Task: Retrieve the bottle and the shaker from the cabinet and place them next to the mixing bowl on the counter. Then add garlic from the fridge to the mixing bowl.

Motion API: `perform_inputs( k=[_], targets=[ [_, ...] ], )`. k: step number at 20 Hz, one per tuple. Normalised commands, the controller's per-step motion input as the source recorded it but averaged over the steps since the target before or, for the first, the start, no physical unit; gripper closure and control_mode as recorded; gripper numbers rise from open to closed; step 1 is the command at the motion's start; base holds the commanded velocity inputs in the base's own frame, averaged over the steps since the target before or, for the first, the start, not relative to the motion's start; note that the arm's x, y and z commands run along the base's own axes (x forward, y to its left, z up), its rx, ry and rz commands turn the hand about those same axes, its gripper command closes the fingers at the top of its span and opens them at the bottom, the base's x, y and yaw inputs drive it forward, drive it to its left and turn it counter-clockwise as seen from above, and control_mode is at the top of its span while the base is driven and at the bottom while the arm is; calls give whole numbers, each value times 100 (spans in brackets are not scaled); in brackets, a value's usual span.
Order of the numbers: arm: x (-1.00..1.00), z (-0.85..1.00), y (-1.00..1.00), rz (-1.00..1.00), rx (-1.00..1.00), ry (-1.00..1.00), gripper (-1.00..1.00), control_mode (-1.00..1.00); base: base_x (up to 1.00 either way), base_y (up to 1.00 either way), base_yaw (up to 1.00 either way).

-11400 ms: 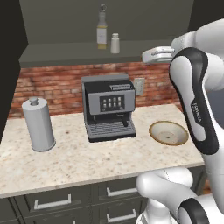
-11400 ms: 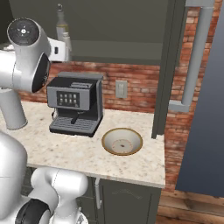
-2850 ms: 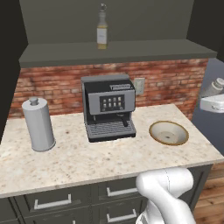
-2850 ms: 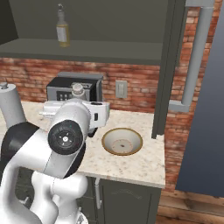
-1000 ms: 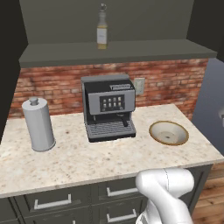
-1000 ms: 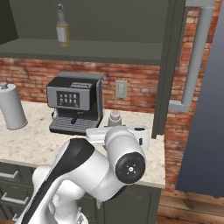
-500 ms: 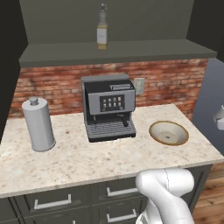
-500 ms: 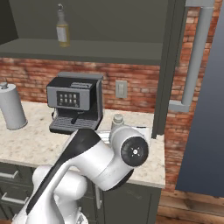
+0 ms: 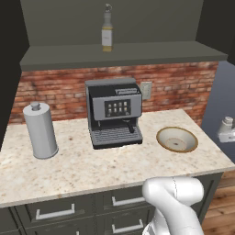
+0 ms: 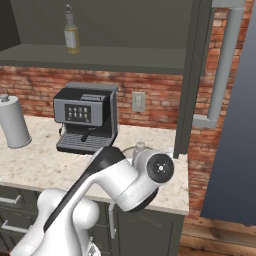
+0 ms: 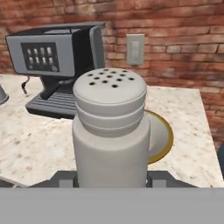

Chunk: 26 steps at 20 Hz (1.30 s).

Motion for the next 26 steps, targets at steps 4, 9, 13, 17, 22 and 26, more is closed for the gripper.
perform_inputs(
  k=[4, 9, 13, 17, 22, 26],
  targets=[
    [35, -22, -15, 0, -3, 17, 100, -100, 0, 0, 0],
    [45, -2, -1, 3, 0, 7, 100, -100, 0, 0, 0],
    [56, -15, -3, 10, 0, 1, 100, -100, 0, 0, 0],
    [46, -25, -12, 8, 0, 5, 100, -100, 0, 0, 0],
    [30, -30, -17, 6, 0, 14, 100, -100, 0, 0, 0],
    [16, -42, -18, 6, 0, 15, 100, -100, 0, 0, 0]
  ],
)
